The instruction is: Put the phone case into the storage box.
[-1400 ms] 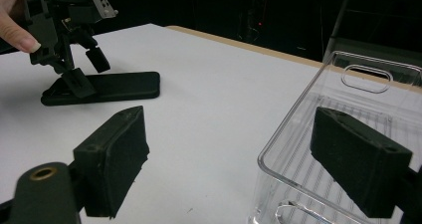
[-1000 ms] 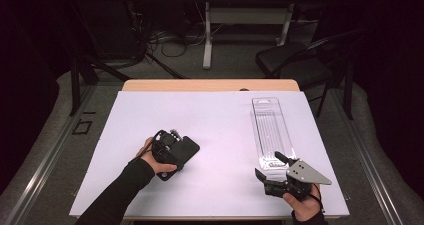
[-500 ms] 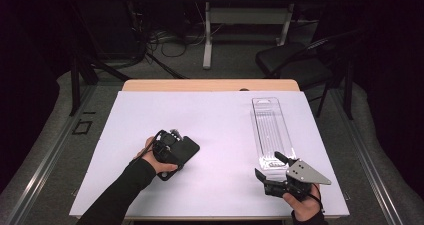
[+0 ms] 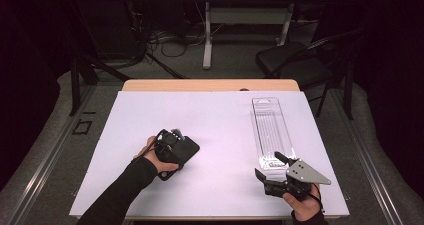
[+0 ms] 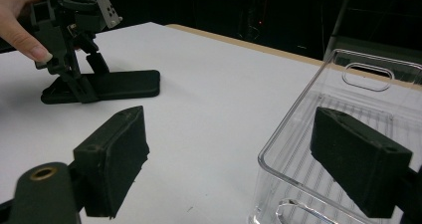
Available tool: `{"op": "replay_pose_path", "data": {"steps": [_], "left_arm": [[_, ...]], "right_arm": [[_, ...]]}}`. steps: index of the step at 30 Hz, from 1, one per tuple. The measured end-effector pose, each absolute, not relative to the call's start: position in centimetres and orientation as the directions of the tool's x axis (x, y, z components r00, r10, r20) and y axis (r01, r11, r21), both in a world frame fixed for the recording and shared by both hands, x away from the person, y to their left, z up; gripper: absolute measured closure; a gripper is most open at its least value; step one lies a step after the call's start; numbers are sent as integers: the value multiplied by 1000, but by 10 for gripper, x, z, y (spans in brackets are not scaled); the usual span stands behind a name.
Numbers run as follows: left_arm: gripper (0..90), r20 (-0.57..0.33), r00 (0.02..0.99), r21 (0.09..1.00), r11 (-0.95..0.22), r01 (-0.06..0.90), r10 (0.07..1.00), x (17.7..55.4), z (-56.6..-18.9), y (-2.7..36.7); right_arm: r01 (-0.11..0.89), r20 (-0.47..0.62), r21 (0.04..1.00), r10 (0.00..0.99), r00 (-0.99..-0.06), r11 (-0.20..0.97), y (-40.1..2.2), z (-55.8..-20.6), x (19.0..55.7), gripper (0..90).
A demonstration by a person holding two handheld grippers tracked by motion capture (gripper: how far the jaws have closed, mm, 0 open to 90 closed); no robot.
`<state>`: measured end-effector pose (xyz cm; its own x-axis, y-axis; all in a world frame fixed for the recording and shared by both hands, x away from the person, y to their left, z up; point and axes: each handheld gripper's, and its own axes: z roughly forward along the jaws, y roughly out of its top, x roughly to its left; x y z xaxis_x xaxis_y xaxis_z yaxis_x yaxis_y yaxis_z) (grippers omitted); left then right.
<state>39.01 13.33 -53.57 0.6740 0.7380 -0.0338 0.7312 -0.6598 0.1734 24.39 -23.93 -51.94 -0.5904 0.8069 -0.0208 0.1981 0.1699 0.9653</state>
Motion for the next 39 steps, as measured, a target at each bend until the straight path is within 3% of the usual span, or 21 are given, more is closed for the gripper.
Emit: {"op": "replay_pose_path", "data": {"steps": [39], "left_arm": [[143, -50, 663, 154, -650, 744, 747, 392, -533, 134]], "right_arm": [[198, -22, 965, 806, -591, 172, -240, -520, 244, 143]]}}
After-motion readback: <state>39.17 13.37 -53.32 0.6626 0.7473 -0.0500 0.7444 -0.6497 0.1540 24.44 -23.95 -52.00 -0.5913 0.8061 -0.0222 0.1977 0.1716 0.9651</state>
